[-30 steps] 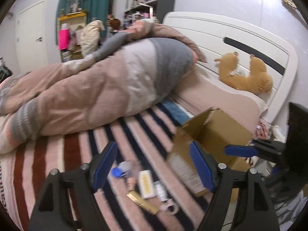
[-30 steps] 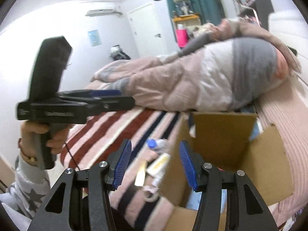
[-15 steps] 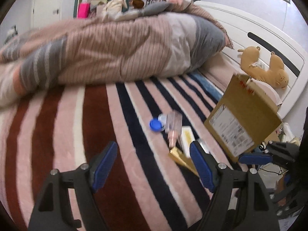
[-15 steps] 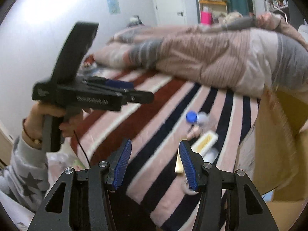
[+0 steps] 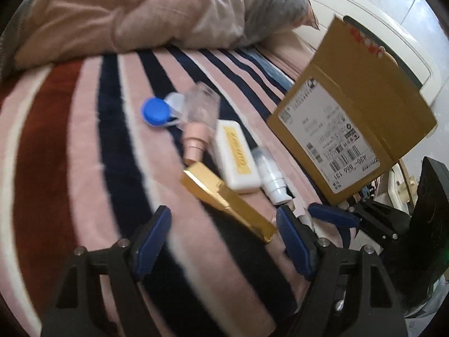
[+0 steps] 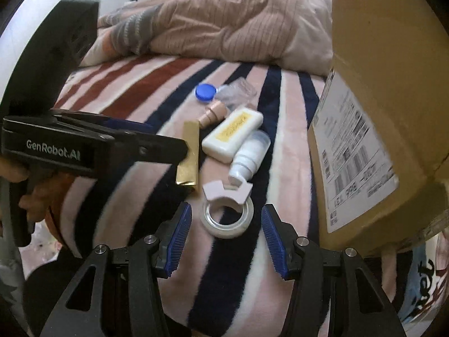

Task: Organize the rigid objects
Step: 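Grasp the gold tube with the left gripper while the right gripper grasps the tape roll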

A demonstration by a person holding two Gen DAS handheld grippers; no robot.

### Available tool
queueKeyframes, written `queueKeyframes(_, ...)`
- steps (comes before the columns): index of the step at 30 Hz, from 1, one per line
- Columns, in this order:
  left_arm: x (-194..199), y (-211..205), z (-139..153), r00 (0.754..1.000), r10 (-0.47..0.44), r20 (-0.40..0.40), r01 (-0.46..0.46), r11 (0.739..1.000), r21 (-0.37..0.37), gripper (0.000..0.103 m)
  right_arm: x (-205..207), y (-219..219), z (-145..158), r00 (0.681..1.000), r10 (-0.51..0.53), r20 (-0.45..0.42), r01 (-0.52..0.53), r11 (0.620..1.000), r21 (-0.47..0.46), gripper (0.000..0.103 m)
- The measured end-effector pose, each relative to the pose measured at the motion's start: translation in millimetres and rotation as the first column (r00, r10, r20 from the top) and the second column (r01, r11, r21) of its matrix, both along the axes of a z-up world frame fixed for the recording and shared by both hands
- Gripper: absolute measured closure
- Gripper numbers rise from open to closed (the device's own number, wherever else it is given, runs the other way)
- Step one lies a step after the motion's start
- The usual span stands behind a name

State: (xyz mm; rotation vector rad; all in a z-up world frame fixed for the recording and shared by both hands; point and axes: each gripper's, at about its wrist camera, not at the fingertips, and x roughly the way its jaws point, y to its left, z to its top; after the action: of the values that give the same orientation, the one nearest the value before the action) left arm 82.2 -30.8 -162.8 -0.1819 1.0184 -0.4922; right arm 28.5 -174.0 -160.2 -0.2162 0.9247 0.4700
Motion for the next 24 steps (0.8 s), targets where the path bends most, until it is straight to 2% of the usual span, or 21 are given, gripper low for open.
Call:
queueKeyframes(2, 3.4, -8.9, -2.1, 1.000, -0.006, 0.005, 0.006, 1.000, 0.000, 0.032, 3.2, 0.2, -4.2, 1.000, -0.001, -0.019, 0.002, 1.000, 0.011, 0.055)
queueKeyframes(4, 4.7, -16.0, -4.4, 1.000, -0.016, 0.008, 0.015, 1.000, 0.015, 0.049, 6.0, -0.3, -5.9, 1.000, 0.000, -0.009, 0.000, 1.000, 0.008, 0.058)
queueKeyframes(6, 4.9, -19.9, -6.0, 1.000, -0.007, 0.014, 0.006, 0.998, 0.060, 0.057, 5.7, 2.0, -5.9, 1.000, 0.006, 0.002, -0.006, 1.000, -0.006, 0.066)
queueKeyframes(8, 4.0, -19.8, -5.3, 1.000, -0.009, 0.013, 0.008, 0.998, 0.059, 0.063, 5.3, 4.1, -4.8, 1.000, 0.012, 0.007, -0.012, 1.000, -0.012, 0.066)
queueKeyframes(10, 1.1, -16.2, -2.8, 1.000, -0.025, 0.002, 0.024, 0.998, 0.057, 0.075, 4.2, 4.2, -4.7, 1.000, 0.015, 0.007, -0.015, 1.000, -0.010, 0.066)
queueKeyframes(13, -6.9, -7.5, 3.9, 0.999, -0.039, 0.018, 0.036, 0.993, 0.114, 0.084, 2.4, 2.5, -4.6, 1.000, 0.015, 0.007, -0.015, 1.000, -0.007, 0.066)
queueKeyframes(15, -13.0, -2.4, 6.8, 0.999, -0.044, 0.024, 0.040, 0.987, 0.155, 0.086, 0.3, 0.8, -3.9, 1.000, 0.012, 0.004, -0.012, 1.000, 0.002, 0.066)
queueKeyframes(19, -18.6, -0.8, 4.7, 0.999, -0.050, 0.007, 0.048, 0.986, 0.157, 0.086, -1.4, -0.3, -3.4, 1.000, 0.013, 0.002, -0.013, 1.000, 0.011, 0.066)
queueKeyframes(24, -16.0, -5.4, -5.2, 1.000, -0.004, 0.012, 0.002, 0.986, 0.164, 0.086, -0.8, -0.6, -5.5, 1.000, 0.013, 0.001, -0.013, 1.000, 0.021, 0.066)
